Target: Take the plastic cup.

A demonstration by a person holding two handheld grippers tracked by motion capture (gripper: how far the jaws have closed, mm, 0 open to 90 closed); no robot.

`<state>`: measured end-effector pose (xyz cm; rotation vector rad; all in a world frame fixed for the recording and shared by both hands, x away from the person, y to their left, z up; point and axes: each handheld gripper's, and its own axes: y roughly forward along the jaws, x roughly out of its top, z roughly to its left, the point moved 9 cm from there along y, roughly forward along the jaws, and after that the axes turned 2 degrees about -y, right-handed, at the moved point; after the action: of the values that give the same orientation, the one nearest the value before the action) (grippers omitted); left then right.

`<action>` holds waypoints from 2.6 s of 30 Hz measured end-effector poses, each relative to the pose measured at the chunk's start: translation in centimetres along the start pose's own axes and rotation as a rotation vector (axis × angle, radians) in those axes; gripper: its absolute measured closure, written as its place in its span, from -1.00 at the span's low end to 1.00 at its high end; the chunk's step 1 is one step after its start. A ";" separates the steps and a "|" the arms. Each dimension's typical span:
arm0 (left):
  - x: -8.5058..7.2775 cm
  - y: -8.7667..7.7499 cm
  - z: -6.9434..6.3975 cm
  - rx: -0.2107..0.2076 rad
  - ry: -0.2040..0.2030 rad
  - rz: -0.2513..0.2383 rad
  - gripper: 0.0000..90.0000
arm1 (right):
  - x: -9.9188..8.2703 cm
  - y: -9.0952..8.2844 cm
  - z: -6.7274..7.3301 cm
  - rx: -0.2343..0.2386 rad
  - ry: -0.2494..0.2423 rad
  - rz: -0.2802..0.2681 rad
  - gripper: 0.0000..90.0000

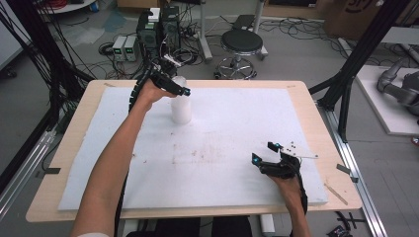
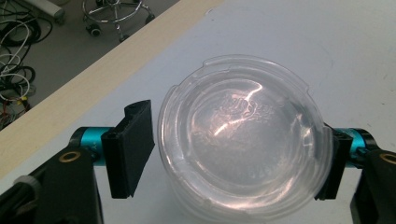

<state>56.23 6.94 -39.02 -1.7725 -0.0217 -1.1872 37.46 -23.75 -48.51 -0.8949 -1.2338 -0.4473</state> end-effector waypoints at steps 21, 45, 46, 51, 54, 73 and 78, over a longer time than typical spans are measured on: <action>0.0 0.2 -0.2 -0.002 0.004 0.019 -0.20 | 0.0 0.0 0.0 -0.001 0.001 0.005 -0.62; 6.6 -7.3 -1.2 0.045 0.069 -0.081 -0.20 | -0.1 0.1 0.1 0.000 0.002 0.010 -0.62; 6.8 -7.6 -1.2 0.048 0.073 -0.081 -0.19 | -0.1 0.1 0.1 0.000 0.002 0.010 -0.62; 6.7 -8.0 -1.2 0.055 0.080 -0.072 -0.19 | 0.0 0.1 0.1 0.001 0.004 0.009 -0.62; 6.6 -8.2 -1.2 0.050 0.081 -0.069 -0.19 | -0.1 0.1 0.1 0.003 0.008 0.011 -0.62; 1.2 -12.1 -6.9 -0.144 0.191 -0.235 -0.18 | -0.1 0.3 0.2 0.012 -0.007 0.027 -0.62; -1.1 -12.7 -8.2 -0.193 0.180 -0.293 -0.18 | -0.2 0.4 0.3 0.013 -0.016 0.045 -0.62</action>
<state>43.71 8.39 -30.53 -1.8663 -0.0647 -1.6034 37.55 -23.32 -48.87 -0.9145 -1.2275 -0.3966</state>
